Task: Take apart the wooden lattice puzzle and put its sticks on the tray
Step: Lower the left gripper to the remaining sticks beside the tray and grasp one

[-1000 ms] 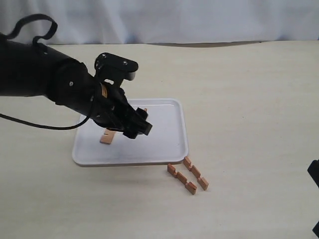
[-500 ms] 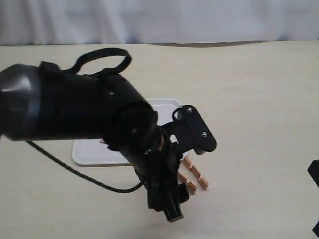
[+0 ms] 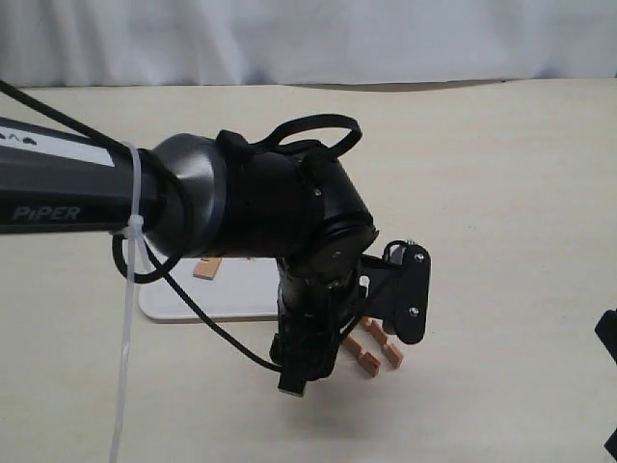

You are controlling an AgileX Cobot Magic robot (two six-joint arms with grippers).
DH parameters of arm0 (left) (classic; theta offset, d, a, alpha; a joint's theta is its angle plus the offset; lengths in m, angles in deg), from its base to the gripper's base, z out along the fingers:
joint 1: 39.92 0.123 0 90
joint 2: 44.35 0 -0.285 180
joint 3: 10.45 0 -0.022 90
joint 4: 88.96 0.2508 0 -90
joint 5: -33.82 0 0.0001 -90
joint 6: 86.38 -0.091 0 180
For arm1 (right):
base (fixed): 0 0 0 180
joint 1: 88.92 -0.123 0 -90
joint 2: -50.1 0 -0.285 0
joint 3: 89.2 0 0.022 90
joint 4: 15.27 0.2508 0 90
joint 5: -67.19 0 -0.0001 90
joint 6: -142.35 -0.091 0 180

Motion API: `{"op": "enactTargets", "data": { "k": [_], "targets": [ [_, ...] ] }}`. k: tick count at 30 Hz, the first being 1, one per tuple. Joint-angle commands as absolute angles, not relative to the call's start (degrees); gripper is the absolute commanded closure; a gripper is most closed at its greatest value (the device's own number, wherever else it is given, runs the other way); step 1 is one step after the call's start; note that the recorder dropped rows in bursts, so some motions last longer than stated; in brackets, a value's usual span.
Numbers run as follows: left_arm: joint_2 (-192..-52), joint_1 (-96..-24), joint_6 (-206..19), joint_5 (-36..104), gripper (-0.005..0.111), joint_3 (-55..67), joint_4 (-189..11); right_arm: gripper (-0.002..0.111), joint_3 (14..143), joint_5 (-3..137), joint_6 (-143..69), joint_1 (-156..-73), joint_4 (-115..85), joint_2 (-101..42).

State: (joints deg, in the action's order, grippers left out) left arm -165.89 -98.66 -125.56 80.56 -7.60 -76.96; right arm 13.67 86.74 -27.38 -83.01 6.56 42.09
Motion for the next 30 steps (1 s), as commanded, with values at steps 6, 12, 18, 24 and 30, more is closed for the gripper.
{"op": "enactTargets", "data": {
  "k": [6,12,18,24,30],
  "targets": [
    [-166.7,-99.1,-133.2,70.6,0.033,-8.2,-77.7,0.104,13.6,86.8,-27.0,-83.0,6.5,42.3],
    [-169.4,-99.1,-133.2,73.6,0.033,-8.2,-78.8,0.104,13.6,86.8,-27.0,-83.0,6.5,42.3],
    [-169.7,-99.1,-133.2,74.1,0.034,-8.2,-79.7,0.104,13.6,86.8,-27.0,-83.0,6.5,42.3],
    [-169.7,-99.1,-133.2,74.1,0.054,-8.2,-81.9,0.104,13.6,86.8,-27.0,-83.0,6.5,42.3],
    [-170.1,-99.1,-133.2,74.6,0.054,-8.2,-83.7,0.104,13.6,86.8,-27.0,-83.0,6.5,42.3]
  ]
}}
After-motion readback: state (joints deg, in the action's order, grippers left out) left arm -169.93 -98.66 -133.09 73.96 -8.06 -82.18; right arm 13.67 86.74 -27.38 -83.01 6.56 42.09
